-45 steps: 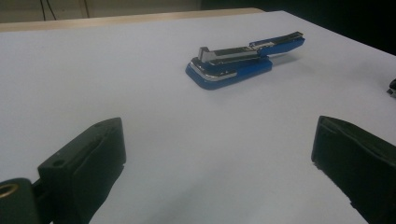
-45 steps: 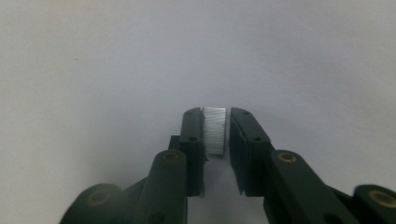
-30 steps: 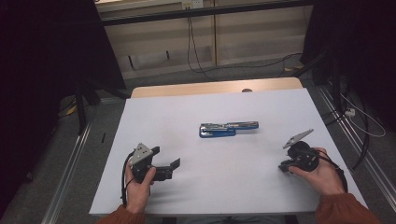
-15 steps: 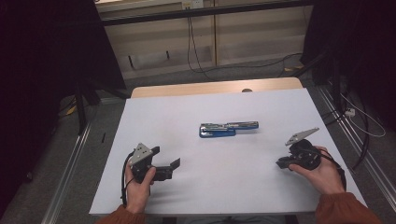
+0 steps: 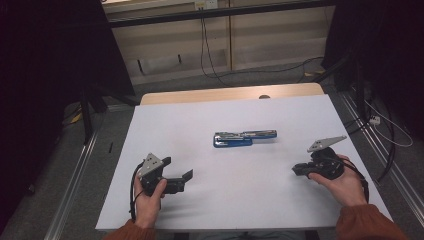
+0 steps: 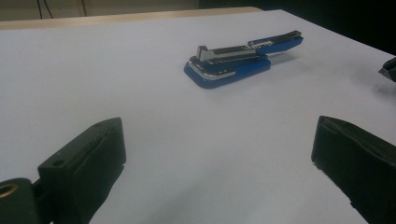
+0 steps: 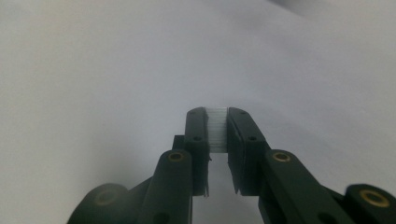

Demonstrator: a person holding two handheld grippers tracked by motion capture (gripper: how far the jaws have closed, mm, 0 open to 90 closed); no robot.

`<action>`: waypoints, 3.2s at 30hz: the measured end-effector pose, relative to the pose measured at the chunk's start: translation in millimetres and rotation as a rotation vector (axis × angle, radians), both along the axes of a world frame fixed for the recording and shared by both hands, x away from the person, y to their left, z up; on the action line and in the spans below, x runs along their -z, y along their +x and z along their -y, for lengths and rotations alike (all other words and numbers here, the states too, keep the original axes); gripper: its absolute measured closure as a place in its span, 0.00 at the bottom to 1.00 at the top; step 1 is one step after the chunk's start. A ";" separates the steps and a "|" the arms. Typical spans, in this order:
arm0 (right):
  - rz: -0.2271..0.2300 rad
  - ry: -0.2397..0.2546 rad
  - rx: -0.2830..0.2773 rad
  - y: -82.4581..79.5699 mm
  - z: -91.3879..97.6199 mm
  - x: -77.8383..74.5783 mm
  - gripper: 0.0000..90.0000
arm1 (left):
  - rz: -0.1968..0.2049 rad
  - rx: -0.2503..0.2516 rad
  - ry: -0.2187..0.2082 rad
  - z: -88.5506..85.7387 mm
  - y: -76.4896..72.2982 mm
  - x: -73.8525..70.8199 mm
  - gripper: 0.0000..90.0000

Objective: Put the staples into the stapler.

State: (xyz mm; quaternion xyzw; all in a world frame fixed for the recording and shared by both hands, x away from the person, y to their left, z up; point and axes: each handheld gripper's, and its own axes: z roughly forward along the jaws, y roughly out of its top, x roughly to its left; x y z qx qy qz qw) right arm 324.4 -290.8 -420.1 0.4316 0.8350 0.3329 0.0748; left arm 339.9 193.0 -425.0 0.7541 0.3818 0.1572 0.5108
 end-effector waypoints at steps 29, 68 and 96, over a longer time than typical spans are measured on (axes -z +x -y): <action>0.158 0.088 -0.033 14.1 -17.3 -8.1 0.88 | 0.008 0.005 -0.002 -0.3 -0.3 -0.3 0.04; 0.240 0.109 -0.162 62.2 -65.6 -31.5 0.88 | 0.010 0.006 0.008 0.0 0.3 0.1 0.04; 0.256 0.100 -0.207 99.8 -95.6 -53.6 0.88 | 0.007 0.009 0.009 -0.1 0.5 0.1 0.04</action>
